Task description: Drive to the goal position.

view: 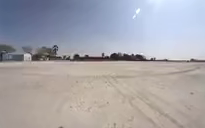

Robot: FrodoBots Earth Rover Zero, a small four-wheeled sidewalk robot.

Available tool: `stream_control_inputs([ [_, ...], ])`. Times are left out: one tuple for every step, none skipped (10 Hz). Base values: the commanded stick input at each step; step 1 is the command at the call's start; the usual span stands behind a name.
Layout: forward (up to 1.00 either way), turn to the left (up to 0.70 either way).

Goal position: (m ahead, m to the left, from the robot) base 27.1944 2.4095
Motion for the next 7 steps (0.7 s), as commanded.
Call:
stream_control_inputs([
  [0.45, 0.00],
  [0.45, 0.00],
  [0.45, 0.00],
  [0.45, 0.00],
  [0.45, 0.00],
  [0.45, 0.00],
  [0.45, 0.00],
])
